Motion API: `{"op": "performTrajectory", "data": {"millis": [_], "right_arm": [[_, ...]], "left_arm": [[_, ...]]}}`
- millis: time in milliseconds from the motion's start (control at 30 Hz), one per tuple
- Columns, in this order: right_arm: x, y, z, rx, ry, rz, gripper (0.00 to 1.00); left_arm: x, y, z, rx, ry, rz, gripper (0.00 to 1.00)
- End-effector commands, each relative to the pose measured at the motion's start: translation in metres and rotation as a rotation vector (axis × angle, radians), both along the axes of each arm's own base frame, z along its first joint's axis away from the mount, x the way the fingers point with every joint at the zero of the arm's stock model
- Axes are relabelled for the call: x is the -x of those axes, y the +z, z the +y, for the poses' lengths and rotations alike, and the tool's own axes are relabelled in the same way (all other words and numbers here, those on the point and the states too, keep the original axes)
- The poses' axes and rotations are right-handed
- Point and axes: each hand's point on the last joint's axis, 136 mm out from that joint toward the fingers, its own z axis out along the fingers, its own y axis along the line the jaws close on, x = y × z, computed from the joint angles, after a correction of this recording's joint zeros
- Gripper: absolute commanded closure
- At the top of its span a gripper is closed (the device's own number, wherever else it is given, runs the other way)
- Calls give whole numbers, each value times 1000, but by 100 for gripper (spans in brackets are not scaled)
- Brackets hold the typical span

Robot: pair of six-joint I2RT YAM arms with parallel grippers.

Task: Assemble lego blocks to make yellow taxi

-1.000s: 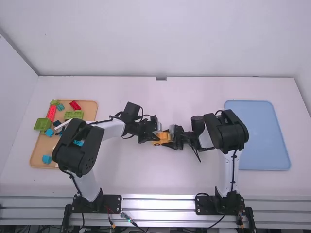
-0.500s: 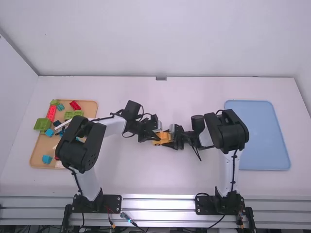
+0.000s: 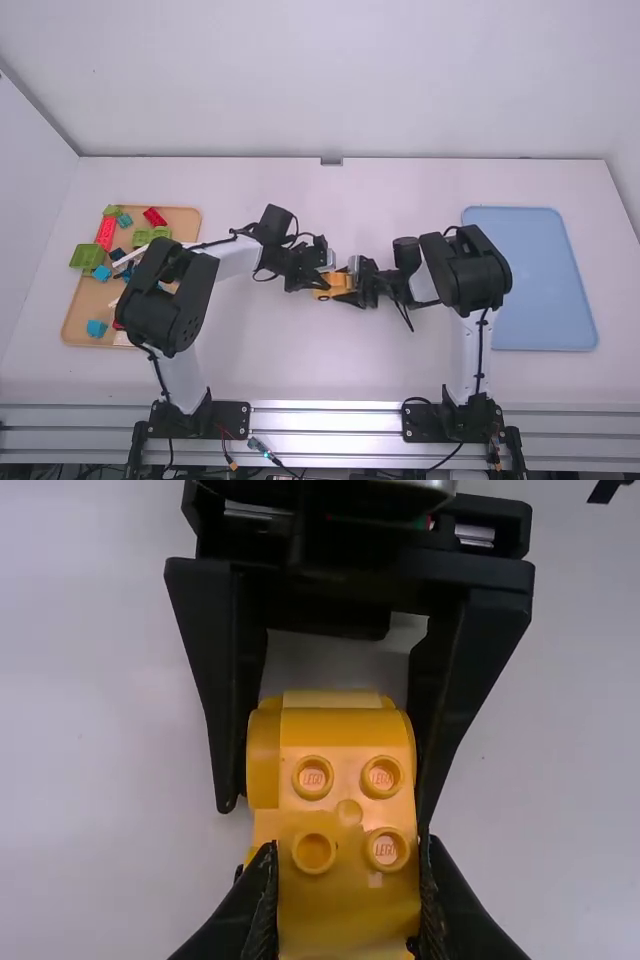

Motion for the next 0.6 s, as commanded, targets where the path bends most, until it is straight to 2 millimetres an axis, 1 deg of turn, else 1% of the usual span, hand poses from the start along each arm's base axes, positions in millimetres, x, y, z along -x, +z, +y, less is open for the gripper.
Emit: {"op": "performTrajectory", "data": {"millis": [0, 133, 167, 200, 267, 567], "right_arm": [[1, -3, 3, 2, 7, 8, 48], [1, -3, 3, 2, 8, 8, 48], [1, -3, 3, 2, 8, 8, 48], [1, -3, 3, 2, 8, 8, 48], [0, -2, 4, 2, 7, 7, 48], [0, -2, 4, 1, 8, 6, 49]], "left_arm": [[23, -47, 7, -170, -7, 63, 98], [22, -51, 10, -210, 34, 77, 98], [22, -53, 13, -227, 48, 86, 96], [22, -54, 14, -237, 51, 87, 98], [23, -56, 16, -250, 53, 91, 98], [22, -55, 15, -244, 51, 86, 98]]}}
